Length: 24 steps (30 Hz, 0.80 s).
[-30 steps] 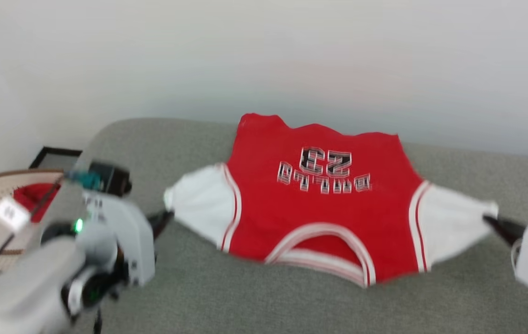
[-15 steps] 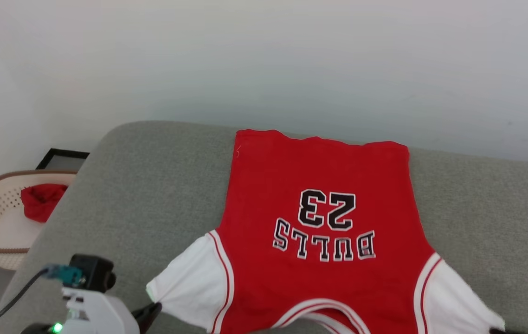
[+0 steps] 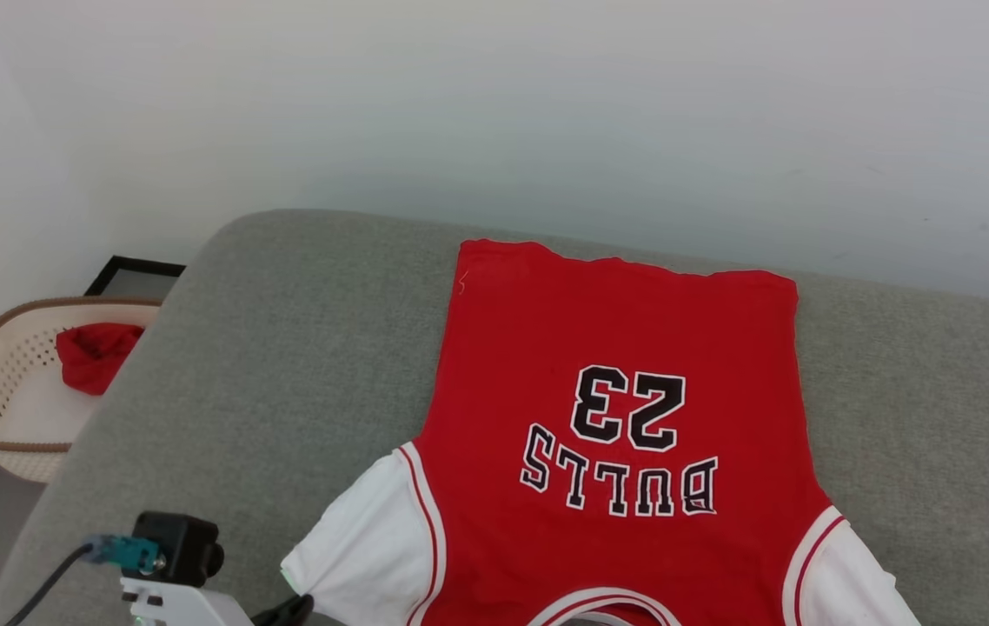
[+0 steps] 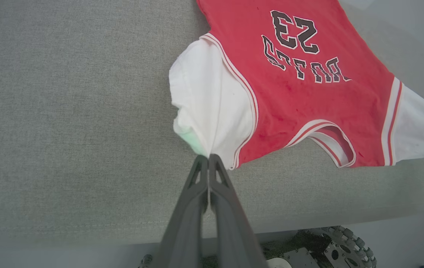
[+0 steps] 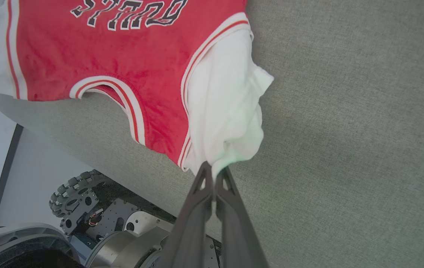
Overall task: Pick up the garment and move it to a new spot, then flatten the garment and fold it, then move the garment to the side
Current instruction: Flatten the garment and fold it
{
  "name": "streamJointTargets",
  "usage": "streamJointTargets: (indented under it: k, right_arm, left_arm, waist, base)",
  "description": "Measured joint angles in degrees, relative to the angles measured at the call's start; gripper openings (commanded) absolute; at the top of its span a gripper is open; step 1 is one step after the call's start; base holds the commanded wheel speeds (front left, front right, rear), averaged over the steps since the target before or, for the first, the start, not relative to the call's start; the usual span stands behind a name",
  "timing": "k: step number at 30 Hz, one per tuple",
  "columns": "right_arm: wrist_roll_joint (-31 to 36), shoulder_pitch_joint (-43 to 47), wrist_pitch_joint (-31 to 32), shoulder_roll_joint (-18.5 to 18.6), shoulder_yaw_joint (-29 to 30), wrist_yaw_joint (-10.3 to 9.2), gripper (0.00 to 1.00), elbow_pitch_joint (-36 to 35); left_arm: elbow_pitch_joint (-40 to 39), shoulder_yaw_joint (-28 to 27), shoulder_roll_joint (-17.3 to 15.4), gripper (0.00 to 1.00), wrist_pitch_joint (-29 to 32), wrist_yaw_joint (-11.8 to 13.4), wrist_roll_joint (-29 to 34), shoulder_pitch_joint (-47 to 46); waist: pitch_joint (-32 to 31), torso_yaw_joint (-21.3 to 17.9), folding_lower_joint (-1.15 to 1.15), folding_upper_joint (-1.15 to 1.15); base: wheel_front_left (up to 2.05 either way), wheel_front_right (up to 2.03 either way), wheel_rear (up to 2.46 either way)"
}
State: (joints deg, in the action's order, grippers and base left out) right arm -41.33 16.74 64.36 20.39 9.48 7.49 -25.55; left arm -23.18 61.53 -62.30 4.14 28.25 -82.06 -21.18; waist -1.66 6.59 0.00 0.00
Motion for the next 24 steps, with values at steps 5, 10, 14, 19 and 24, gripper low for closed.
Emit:
streamJointTargets:
  k: [5,10,14,19,24]
  right_arm:
    - [2.4,-0.93,1.48,-1.51,-0.23,0.0,1.0,-0.16]
    - [2.88,-1.9,2.74,-2.22,-0.82,0.0,1.0,-1.53]
    - [3.53,-4.03,2.43,-2.29,-0.81,0.0,1.0,-2.97]
    - [5.35,-10.88,-1.75,-1.37,-1.25,0.0,1.0,-2.69]
    - [8.18,-20.0,-8.73,0.79,-3.0,0.0,1.0,2.2]
  left_arm:
    - [1.04,0.32,1.38,0.0,-0.73,-0.12,0.97,-0.02]
    - [2.66,0.69,3.04,0.0,-1.43,-0.85,2.43,-0.44]
    - [3.99,0.82,4.75,0.0,-2.05,-1.53,3.67,-1.27]
    - [5.34,1.07,6.81,0.0,-2.74,-2.36,5.11,-2.57]
    - [6.36,1.15,8.78,0.0,-3.36,-3.26,7.05,-4.43]
  waist:
    - [0.4,0.5,0.0,0.0]
    - [1.18,0.9,0.0,0.0]
    - [2.23,1.22,0.0,0.0]
    - [3.84,1.82,0.0,0.0]
    - [5.93,2.78,0.0,0.0]
  base:
    - [0.0,0.0,0.0]
    - [0.0,0.0,0.0]
    - [0.0,0.0,0.0]
    - [0.0,0.0,0.0]
    - [0.0,0.0,0.0]
